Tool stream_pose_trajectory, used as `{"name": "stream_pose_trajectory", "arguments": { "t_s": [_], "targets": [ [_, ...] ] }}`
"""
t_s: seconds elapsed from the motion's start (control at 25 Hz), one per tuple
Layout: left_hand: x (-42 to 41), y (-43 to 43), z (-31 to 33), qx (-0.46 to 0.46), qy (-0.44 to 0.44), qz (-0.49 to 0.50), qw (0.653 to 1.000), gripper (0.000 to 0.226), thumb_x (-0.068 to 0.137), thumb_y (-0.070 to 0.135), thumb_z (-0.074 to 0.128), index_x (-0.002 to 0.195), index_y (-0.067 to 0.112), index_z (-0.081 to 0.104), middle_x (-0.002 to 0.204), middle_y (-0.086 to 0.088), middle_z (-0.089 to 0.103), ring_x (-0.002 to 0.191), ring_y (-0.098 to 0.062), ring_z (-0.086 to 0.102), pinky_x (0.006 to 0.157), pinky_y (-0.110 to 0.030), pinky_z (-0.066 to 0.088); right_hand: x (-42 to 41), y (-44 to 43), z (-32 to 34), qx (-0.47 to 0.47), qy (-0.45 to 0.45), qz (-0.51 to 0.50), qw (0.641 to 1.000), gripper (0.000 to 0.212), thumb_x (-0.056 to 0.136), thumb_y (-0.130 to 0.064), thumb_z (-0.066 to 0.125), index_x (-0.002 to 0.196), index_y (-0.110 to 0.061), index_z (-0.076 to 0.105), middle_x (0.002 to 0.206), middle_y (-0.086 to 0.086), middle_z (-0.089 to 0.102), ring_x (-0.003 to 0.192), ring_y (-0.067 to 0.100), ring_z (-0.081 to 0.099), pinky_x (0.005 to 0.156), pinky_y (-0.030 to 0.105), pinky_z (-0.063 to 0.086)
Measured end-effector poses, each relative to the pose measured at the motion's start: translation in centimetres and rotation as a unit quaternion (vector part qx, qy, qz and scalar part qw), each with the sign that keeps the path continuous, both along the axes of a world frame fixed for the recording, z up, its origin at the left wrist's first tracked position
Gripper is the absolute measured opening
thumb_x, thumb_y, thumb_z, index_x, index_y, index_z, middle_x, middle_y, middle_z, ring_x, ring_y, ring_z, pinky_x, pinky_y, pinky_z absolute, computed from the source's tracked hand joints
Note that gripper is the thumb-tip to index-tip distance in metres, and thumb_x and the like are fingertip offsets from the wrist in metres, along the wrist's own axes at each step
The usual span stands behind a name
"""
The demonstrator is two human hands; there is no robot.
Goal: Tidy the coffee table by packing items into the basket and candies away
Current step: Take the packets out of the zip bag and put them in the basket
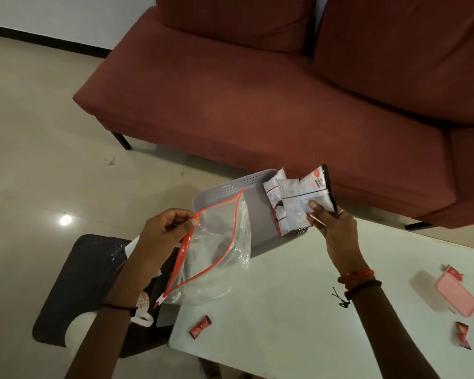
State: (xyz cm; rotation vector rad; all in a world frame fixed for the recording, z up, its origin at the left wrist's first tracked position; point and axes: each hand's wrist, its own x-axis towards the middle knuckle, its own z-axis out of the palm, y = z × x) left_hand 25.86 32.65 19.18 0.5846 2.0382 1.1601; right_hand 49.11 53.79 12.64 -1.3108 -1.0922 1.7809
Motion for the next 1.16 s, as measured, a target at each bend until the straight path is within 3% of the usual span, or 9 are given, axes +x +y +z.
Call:
{"name": "stream_pose_trajectory", "arguments": {
  "t_s": [0.08,0.24,0.4,0.64,0.76,0.84,0.96,1.08,1.16],
  "targets": [
    [-1.0,0.1,-0.4,-0.007,-0.005,-0.002,1.000,0.012,0.087,0.017,0.061,0.098,0.014,0.064,0.082,0.004,0.065,0.071,-0.007,0.060,0.048,-0.001,0.045,-0.9,-0.1,-4.7,-0.069,-0.072,-0.035,0.994,0.040,0.082,-0.006,0.071,0.121,0.000,0.063,0.120,0.020,0.067,0.093,0.024,0.068,0.071,0.019,0.061],
    [-3.2,0.0,-1.3,-0.010,-0.040,0.004,0.999,0.009,0.086,0.022,0.061,0.093,0.023,0.066,0.088,0.001,0.069,0.077,-0.013,0.065,0.052,-0.007,0.050,-2.6,0.2,-11.5,-0.146,-0.140,-0.069,0.977,0.041,0.082,-0.001,0.069,0.122,0.005,0.059,0.126,0.022,0.062,0.110,0.035,0.064,0.075,0.026,0.059],
    [-4.7,0.0,-2.5,-0.020,-0.040,0.000,0.999,0.008,0.085,0.026,0.062,0.085,0.033,0.064,0.084,0.006,0.070,0.075,-0.009,0.066,0.054,-0.009,0.052,-4.1,1.4,-15.0,-0.155,-0.158,-0.083,0.972,0.036,0.085,0.004,0.064,0.120,0.007,0.059,0.126,0.024,0.061,0.103,0.035,0.064,0.087,0.038,0.053],
    [-6.2,0.2,-3.8,-0.034,-0.058,-0.008,0.998,0.005,0.080,0.033,0.062,0.079,0.037,0.065,0.074,0.019,0.072,0.069,-0.001,0.067,0.061,-0.014,0.052,-5.0,2.2,-17.4,-0.140,-0.210,-0.073,0.965,0.036,0.088,0.005,0.059,0.124,0.004,0.057,0.128,0.022,0.060,0.114,0.038,0.061,0.097,0.045,0.051],
    [-6.7,0.6,-3.9,-0.033,-0.057,-0.021,0.998,0.004,0.078,0.034,0.061,0.080,0.036,0.064,0.071,0.022,0.070,0.065,0.003,0.066,0.052,-0.010,0.051,-4.9,3.1,-17.6,-0.139,-0.340,0.002,0.930,0.036,0.098,-0.016,0.049,0.130,-0.001,0.053,0.134,0.016,0.057,0.119,0.030,0.057,0.102,0.038,0.047],
    [-6.9,0.8,-4.0,-0.025,-0.057,-0.018,0.998,0.005,0.080,0.031,0.061,0.081,0.035,0.063,0.069,0.022,0.070,0.063,0.004,0.065,0.052,-0.006,0.050,-4.6,3.8,-17.5,-0.144,-0.361,0.017,0.921,0.040,0.101,-0.025,0.039,0.135,-0.005,0.049,0.137,0.013,0.055,0.126,0.028,0.053,0.103,0.034,0.047],
    [-7.2,1.1,-4.0,-0.017,-0.053,-0.017,0.998,0.009,0.083,0.026,0.060,0.082,0.034,0.063,0.066,0.022,0.070,0.061,0.005,0.064,0.053,-0.005,0.050,-4.5,3.3,-17.0,-0.046,-0.464,0.068,0.882,0.046,0.101,-0.040,0.033,0.133,-0.012,0.052,0.134,0.007,0.058,0.125,0.024,0.054,0.099,0.030,0.046],
    [-7.3,1.1,-4.0,-0.012,-0.054,-0.012,0.998,0.010,0.084,0.025,0.060,0.082,0.034,0.063,0.067,0.016,0.070,0.061,0.006,0.064,0.051,-0.005,0.049,-4.9,3.2,-16.3,-0.016,-0.504,0.130,0.854,0.047,0.100,-0.042,0.033,0.128,-0.013,0.056,0.125,0.009,0.064,0.116,0.024,0.060,0.095,0.030,0.047],
    [-7.2,1.1,-3.9,-0.013,-0.054,-0.015,0.998,0.009,0.085,0.025,0.059,0.083,0.034,0.062,0.075,0.012,0.068,0.061,0.007,0.064,0.051,-0.005,0.049,-4.8,3.2,-16.0,-0.026,-0.496,0.118,0.860,0.043,0.100,-0.041,0.036,0.125,-0.013,0.057,0.118,0.010,0.068,0.110,0.024,0.064,0.091,0.029,0.048]
  ]
}}
